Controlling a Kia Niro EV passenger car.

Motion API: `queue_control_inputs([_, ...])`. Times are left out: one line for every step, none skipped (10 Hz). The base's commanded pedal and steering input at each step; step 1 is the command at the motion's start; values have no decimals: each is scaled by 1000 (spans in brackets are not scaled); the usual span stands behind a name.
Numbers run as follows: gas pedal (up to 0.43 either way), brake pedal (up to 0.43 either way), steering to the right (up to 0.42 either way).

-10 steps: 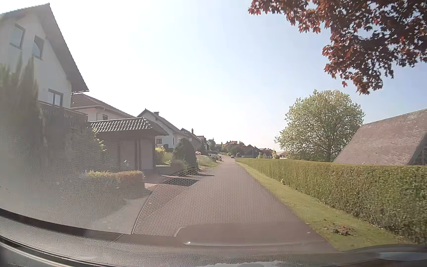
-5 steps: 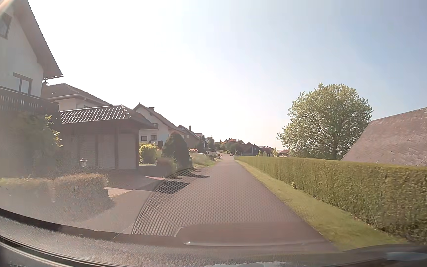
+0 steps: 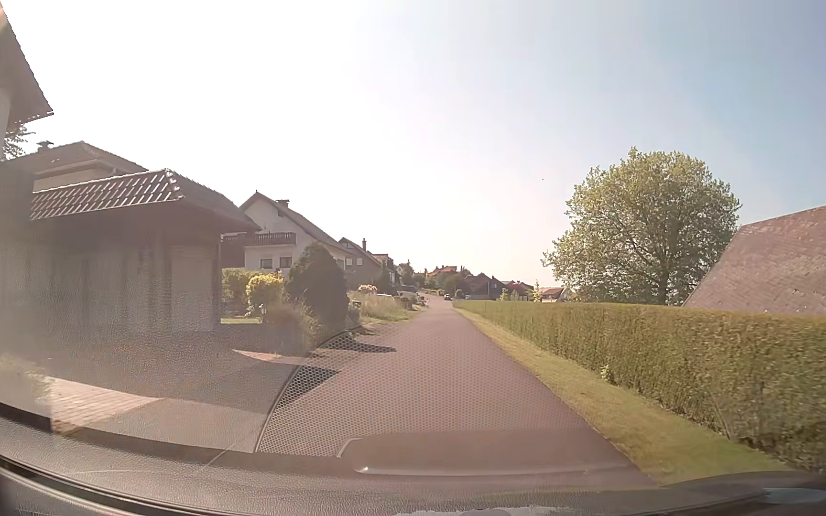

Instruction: Follow the waypoints while adhering to traffic rules and regulations

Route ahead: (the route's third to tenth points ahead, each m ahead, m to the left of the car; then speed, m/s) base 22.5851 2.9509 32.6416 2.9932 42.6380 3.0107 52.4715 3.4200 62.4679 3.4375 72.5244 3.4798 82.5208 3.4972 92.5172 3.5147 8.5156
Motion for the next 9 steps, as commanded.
queue_control_inputs([240,0,0])
queue_control_inputs([240,0,-1])
queue_control_inputs([240,0,-1])
queue_control_inputs([240,0,-2])
queue_control_inputs([240,0,-3])
queue_control_inputs([240,0,-4])
queue_control_inputs([240,0,-4])
queue_control_inputs([240,0,-4])
queue_control_inputs([240,0,-3])
